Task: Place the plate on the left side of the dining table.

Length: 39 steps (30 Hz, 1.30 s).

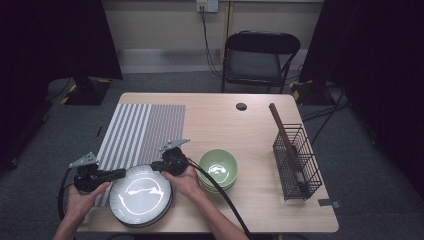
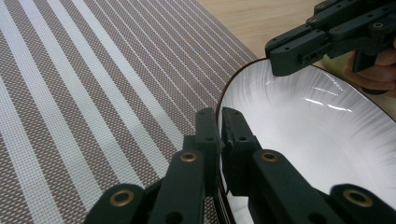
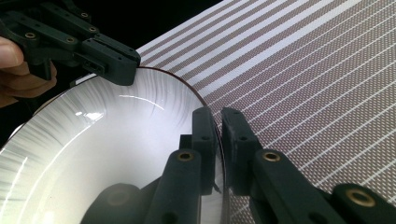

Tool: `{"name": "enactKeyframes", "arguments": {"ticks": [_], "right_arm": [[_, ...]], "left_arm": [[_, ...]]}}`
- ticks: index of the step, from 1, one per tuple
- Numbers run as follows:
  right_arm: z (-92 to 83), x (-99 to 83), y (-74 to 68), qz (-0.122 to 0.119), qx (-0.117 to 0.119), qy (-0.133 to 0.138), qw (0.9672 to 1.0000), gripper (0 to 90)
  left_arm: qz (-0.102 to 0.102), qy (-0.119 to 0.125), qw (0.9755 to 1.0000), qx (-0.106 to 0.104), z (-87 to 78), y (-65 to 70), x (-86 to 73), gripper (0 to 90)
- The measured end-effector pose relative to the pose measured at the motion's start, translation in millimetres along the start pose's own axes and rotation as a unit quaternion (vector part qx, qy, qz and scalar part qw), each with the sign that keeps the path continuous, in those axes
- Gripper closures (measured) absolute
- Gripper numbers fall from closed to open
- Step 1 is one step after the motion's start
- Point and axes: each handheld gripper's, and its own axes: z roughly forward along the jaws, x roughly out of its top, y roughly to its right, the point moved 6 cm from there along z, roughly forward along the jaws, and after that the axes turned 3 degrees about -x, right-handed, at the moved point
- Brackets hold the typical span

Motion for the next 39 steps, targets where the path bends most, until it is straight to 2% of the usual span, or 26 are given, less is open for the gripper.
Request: {"name": "enactKeyframes", "arguments": {"ticks": [10, 16, 20, 23, 25, 28, 31, 35, 36, 37, 39], "right_arm": [[-0.9, -1.0, 0.2, -0.001, 0.001, -0.001, 1.0, 84.8], [-0.9, 2.7, 0.3, -0.002, -0.001, 0.003, 1.0, 84.8], [-0.5, 7.6, 0.4, -0.006, -0.003, 0.005, 1.0, 84.8], [-0.3, 13.9, 1.9, -0.008, -0.003, 0.012, 0.9999, 84.6], [0.3, 14.4, 2.3, -0.01, -0.004, 0.012, 0.9999, 84.4], [2.4, 11.0, 4.3, -0.006, -0.007, 0.005, 0.9999, 82.8], [1.3, 7.0, 4.6, -0.001, -0.011, -0.002, 0.9999, 75.2], [0.6, -0.3, 3.9, 0.005, -0.013, -0.01, 0.9998, 73.3], [1.3, -1.4, 3.7, 0.009, -0.015, -0.012, 0.9998, 73.7], [2.5, -4.1, 2.2, 0.018, -0.001, -0.011, 0.9998, 78.8], [1.9, -4.3, 2.2, 0.021, -0.002, -0.007, 0.9998, 80.0]], "left_arm": [[0.004, -0.024, 0.9997, 0.001, 7.6, 1.9, -2.9, 82.6], [0.0, -0.007, 1.0, -0.001, 4.4, 0.4, 0.4, 84.1], [0.005, 0.001, 0.9999, 0.011, 1.8, -1.3, 5.5, 84.4], [0.001, 0.015, 0.9999, 0.009, -0.8, -3.5, 10.2, 85.5], [0.003, 0.015, 0.9998, 0.01, -0.7, -4.1, 11.2, 85.7], [0.002, 0.012, 0.9999, 0.011, 0.2, -4.6, 10.5, 85.6], [0.001, 0.013, 0.9998, 0.011, -0.1, -5.4, 9.7, 85.6], [-0.002, 0.016, 0.9998, 0.01, 0.0, -6.3, 9.4, 85.7], [-0.002, 0.018, 0.9998, 0.008, 0.1, -6.5, 9.4, 85.6], [-0.002, 0.018, 0.9998, 0.009, -0.1, -6.7, 9.1, 85.7], [-0.005, 0.018, 0.9998, 0.007, 0.1, -7.1, 8.9, 85.6]]}}
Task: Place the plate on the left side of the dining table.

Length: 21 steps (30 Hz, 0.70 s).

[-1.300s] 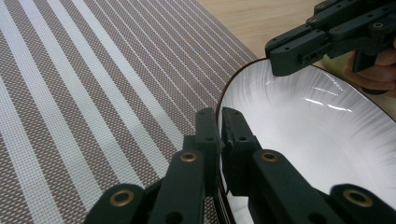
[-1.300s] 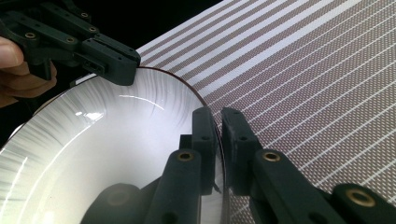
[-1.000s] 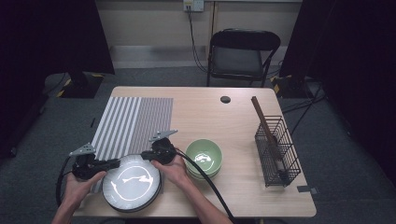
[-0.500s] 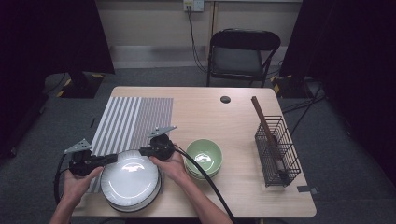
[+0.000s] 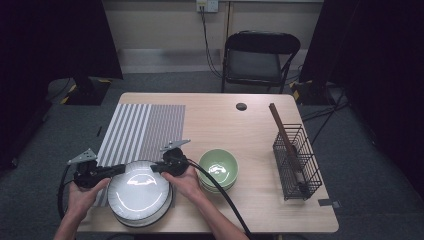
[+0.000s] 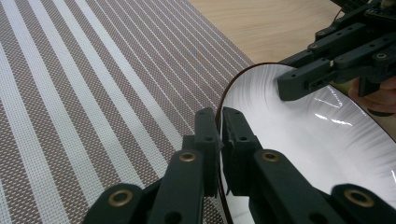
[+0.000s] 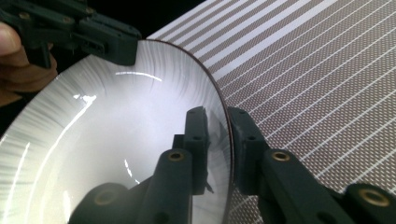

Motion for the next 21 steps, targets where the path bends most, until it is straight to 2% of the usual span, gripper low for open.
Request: {"name": "enactKeyframes", "arguments": {"ticks": [5, 7, 10, 14, 21], "right_arm": [[-3.2, 2.7, 2.3, 0.008, 0.003, 0.012, 0.9999, 84.1], [-3.3, 2.9, 2.2, 0.007, 0.002, 0.013, 0.9999, 84.2], [-3.7, 2.8, 2.1, 0.008, 0.002, 0.015, 0.9999, 84.4], [-5.9, 6.1, 2.0, 0.007, 0.001, 0.026, 0.9996, 85.6], [-7.4, 16.8, 4.4, -0.005, -0.007, 0.037, 0.9993, 85.5]], "left_arm": [[0.003, -0.005, 1.0, 0.006, -1.1, 2.1, -1.7, 83.8], [0.0, -0.005, 1.0, 0.008, -2.9, 3.1, -3.5, 79.4], [-0.005, -0.013, 0.9999, 0.009, -3.6, 3.5, -8.7, 77.8], [-0.012, -0.011, 0.9999, 0.0, -3.1, 2.0, -7.7, 83.0], [-0.007, -0.002, 0.9999, 0.009, -3.2, -2.6, 3.0, 83.9]]}}
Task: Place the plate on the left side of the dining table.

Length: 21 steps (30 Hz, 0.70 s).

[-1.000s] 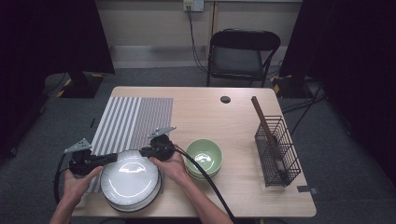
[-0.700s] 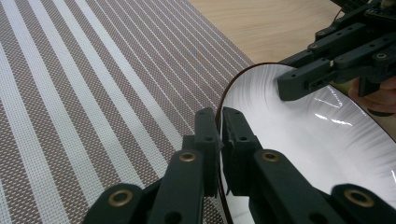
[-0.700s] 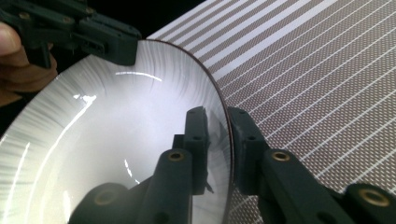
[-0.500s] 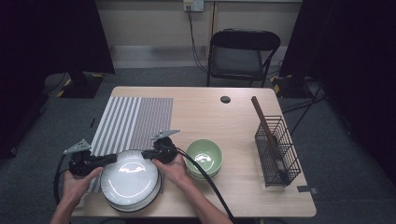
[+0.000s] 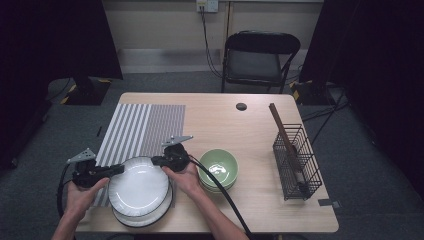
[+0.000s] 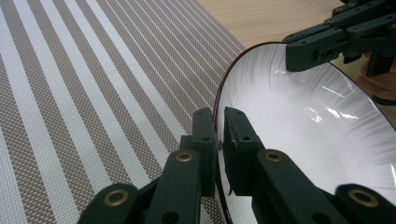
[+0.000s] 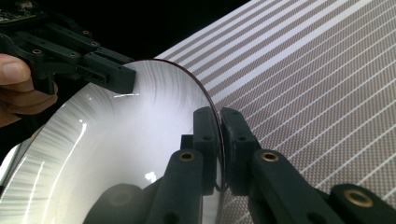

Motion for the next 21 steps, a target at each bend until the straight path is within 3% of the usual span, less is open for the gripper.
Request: {"name": "enactKeyframes", "arguments": {"ticks": [9, 21], "right_arm": [[-1.1, 14.9, 5.5, -0.006, -0.006, 0.011, 0.9999, 84.7], [3.6, 8.4, 8.6, 0.006, -0.013, 0.0, 0.9999, 79.0]], "left_arm": [[0.014, 0.004, 0.9998, 0.014, 1.9, -4.9, 17.9, 84.4], [0.01, 0.012, 0.9998, 0.011, 1.4, -5.8, 15.6, 85.1]]}}
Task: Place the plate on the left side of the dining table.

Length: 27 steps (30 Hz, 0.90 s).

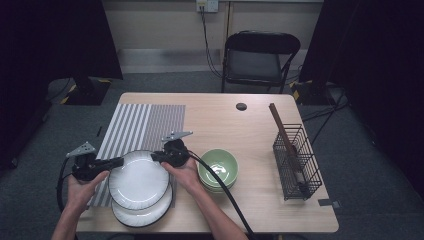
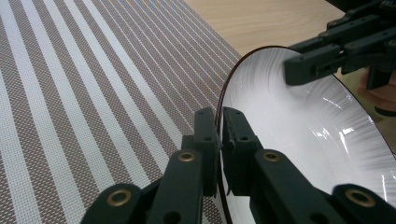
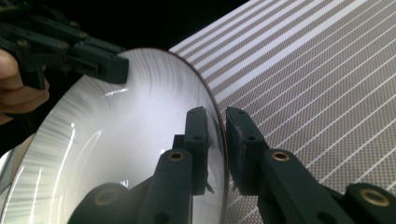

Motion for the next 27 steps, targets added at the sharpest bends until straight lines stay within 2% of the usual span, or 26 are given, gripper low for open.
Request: {"name": "enactKeyframes", "arguments": {"ticks": [9, 17, 22, 27], "right_arm": [[-0.7, -9.7, -1.4, 0.016, 0.004, -0.005, 0.9999, 77.0], [-3.4, -9.6, 0.2, 0.031, 0.007, 0.008, 0.9995, 83.3], [-3.6, -8.6, 0.6, 0.036, 0.008, 0.014, 0.9992, 84.2], [-3.7, -8.4, 0.9, 0.034, 0.008, 0.014, 0.9993, 84.3]], "left_arm": [[-0.002, 0.003, 1.0, 0.0, -3.0, -0.5, -1.2, 85.6], [-0.007, 0.004, 1.0, -0.003, -4.0, -1.4, -1.9, 85.8], [-0.009, 0.004, 1.0, 0.001, -5.8, -0.9, -3.1, 85.4], [-0.021, 0.018, 0.9996, -0.003, -15.3, -0.2, -4.4, 83.3]]}}
